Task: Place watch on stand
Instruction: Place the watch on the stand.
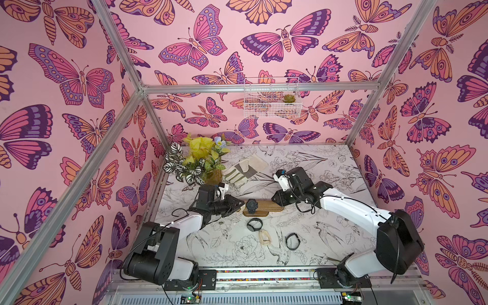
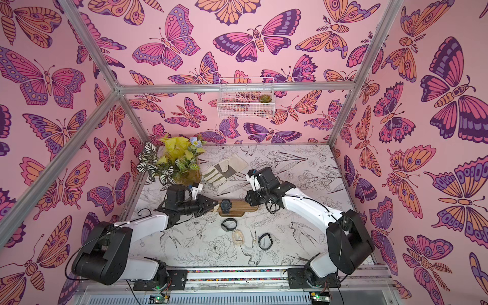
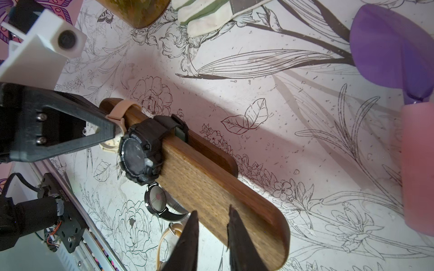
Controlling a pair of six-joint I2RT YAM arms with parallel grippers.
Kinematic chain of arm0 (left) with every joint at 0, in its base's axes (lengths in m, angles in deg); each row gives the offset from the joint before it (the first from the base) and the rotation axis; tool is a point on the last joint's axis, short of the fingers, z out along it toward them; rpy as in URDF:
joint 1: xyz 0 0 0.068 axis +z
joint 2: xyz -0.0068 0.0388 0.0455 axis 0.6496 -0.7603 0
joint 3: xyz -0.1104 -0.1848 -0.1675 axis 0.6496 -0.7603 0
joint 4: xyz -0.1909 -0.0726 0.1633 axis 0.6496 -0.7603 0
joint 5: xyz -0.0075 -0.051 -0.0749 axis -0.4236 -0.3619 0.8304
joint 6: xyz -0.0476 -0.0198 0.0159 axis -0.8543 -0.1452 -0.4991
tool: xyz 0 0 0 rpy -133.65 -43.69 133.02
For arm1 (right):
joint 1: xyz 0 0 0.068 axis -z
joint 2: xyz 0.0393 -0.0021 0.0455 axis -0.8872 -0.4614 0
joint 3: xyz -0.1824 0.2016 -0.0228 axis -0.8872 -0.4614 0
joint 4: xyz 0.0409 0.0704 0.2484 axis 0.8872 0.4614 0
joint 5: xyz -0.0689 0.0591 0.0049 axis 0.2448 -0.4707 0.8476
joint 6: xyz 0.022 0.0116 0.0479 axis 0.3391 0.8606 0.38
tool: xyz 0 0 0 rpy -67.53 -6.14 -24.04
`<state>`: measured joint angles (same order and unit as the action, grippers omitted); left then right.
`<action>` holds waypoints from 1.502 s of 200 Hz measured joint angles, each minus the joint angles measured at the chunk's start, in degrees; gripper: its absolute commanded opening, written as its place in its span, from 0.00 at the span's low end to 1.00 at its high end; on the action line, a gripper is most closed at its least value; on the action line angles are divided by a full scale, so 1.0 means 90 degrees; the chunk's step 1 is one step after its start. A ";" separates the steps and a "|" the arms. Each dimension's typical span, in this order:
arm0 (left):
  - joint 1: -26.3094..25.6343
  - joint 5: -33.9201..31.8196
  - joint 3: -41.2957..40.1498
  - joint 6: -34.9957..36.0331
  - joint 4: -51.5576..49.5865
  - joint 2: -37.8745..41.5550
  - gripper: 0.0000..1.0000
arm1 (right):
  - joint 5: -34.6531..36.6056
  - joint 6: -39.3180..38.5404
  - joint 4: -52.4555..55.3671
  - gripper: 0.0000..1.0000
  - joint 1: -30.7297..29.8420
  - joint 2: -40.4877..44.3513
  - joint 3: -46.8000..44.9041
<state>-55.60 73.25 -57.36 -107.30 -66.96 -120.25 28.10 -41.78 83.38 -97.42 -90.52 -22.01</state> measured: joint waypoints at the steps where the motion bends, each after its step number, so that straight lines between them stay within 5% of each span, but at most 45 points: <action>1: -0.0005 0.0005 0.0000 -0.0017 0.0017 0.0000 0.33 | 0.0000 0.0002 0.0000 0.24 0.0000 0.0000 -0.0002; 39: -0.0034 0.0027 0.0024 -0.0107 0.0175 0.0010 0.44 | 0.0002 0.0000 -0.0002 0.24 0.0000 -0.0002 -0.0027; 63: -0.0036 0.0083 0.0041 -0.0126 0.0260 0.0046 0.63 | 0.0005 -0.0002 -0.0002 0.24 0.0000 -0.0002 -0.0027; 91: -0.0039 0.0085 0.0080 -0.0163 0.0338 0.0068 0.67 | 0.0017 -0.0007 0.0005 0.24 0.0000 -0.0002 -0.0027; 228: -0.0039 -0.1098 0.0306 0.0529 -0.1858 0.1316 0.69 | -0.0007 -0.0041 0.0058 0.24 0.0000 -0.0002 -0.0024; 300: -0.0039 -0.1766 0.0534 0.0840 -0.2681 0.1685 0.57 | -0.0095 0.0119 0.0138 0.01 -0.0641 0.0095 -0.0024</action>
<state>-55.95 57.36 -52.56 -99.73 -91.09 -105.09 27.25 -40.71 84.62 -103.19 -89.66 -22.22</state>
